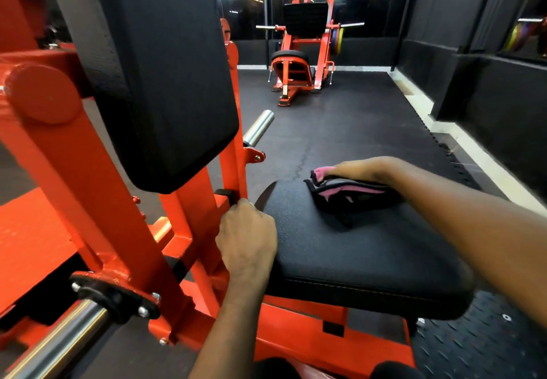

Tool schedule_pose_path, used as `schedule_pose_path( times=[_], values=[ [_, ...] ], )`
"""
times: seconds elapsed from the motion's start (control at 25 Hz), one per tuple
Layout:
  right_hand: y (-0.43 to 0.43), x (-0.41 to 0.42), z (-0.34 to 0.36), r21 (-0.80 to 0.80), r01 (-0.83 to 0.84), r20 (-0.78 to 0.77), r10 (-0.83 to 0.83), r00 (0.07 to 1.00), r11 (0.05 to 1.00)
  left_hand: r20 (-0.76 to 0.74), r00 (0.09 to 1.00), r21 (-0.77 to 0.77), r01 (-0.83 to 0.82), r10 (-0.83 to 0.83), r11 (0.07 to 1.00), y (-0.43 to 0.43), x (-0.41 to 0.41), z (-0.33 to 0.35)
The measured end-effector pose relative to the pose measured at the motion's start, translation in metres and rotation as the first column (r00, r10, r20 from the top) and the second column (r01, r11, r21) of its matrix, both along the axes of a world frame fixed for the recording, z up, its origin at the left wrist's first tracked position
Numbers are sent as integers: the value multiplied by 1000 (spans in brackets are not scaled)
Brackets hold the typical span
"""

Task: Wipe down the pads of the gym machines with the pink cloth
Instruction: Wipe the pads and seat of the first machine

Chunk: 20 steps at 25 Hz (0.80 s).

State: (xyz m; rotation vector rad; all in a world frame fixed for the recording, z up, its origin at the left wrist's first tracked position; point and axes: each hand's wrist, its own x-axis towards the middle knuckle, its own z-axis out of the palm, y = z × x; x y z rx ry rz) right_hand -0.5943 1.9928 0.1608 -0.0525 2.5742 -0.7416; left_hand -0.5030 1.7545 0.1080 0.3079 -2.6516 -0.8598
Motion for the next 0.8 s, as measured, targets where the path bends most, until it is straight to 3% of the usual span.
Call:
schedule_pose_path(
  times=[0.24,0.36,0.48,0.6,0.68,0.8],
  values=[
    [-74,-52,-14,93,-14,-267,39,963,996,19,998,14,58,-58,998,-7,0,4],
    [-120,-65,-12,140,-111,-257,144,956,984,-46,992,-37,114,-115,993,-25,11,19],
    [-163,-62,-17,292,-277,-207,343,916,916,-162,982,-120,75,-94,990,-56,23,36],
    [-191,-34,-25,386,-435,-182,529,829,814,-174,978,-180,84,-116,980,-86,32,38],
    [-186,-20,-18,346,-477,-152,550,821,808,-165,975,-210,111,-147,971,-101,33,32],
    [-166,-17,9,356,-389,-149,462,874,850,-180,955,-226,193,-235,955,-120,36,21]
  ],
)
